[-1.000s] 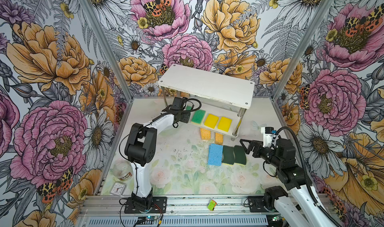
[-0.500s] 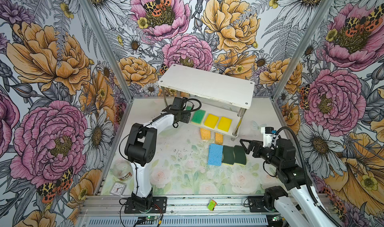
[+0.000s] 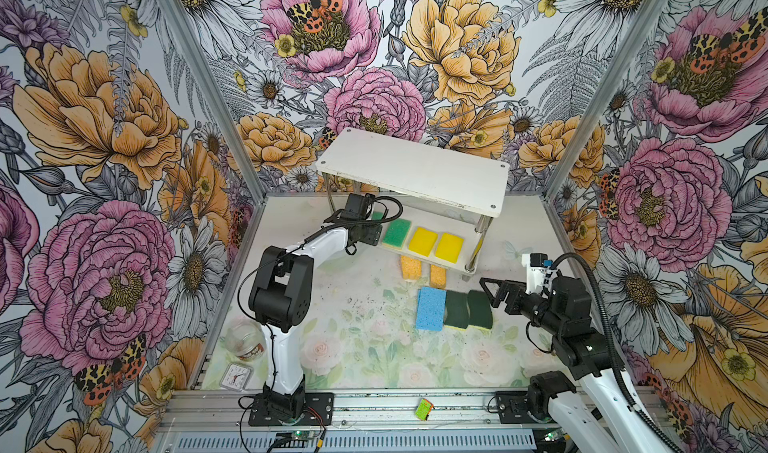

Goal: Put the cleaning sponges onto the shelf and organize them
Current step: 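Withdraw the left gripper from the shelf back toward the blue sponge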

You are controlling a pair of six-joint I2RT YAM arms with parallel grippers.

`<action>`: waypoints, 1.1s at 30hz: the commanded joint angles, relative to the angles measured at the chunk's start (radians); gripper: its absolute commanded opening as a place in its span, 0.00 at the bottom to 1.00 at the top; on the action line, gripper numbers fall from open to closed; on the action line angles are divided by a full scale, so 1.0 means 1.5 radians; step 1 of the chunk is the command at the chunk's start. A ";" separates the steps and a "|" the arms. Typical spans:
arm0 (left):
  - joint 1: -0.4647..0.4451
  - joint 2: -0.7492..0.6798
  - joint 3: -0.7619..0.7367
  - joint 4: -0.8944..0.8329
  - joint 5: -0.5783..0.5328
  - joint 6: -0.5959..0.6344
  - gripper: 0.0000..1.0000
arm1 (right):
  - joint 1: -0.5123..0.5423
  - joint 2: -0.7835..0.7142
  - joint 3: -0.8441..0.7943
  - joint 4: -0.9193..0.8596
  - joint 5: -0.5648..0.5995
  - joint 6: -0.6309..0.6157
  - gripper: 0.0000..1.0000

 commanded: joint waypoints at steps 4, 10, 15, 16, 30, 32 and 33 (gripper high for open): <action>-0.010 -0.067 -0.023 0.001 -0.025 0.009 0.81 | 0.004 -0.001 0.022 -0.008 -0.002 -0.001 1.00; -0.017 -0.124 -0.068 -0.001 -0.040 0.001 0.82 | 0.005 0.000 0.022 -0.011 -0.002 0.000 1.00; -0.032 -0.170 -0.114 -0.010 -0.046 -0.018 0.83 | 0.004 0.002 0.023 -0.011 -0.004 0.002 1.00; -0.036 -0.179 -0.123 -0.011 -0.046 -0.023 0.83 | 0.004 0.003 0.022 -0.011 -0.002 0.002 1.00; -0.189 -0.266 -0.248 -0.045 -0.038 -0.136 0.99 | 0.005 0.013 0.016 -0.010 0.006 0.005 1.00; -0.211 -0.268 -0.263 -0.045 -0.030 -0.178 0.99 | 0.005 0.013 0.014 -0.009 0.009 0.004 1.00; -0.220 -0.269 -0.270 -0.044 -0.031 -0.208 0.99 | 0.004 0.013 0.013 -0.010 0.011 0.004 1.00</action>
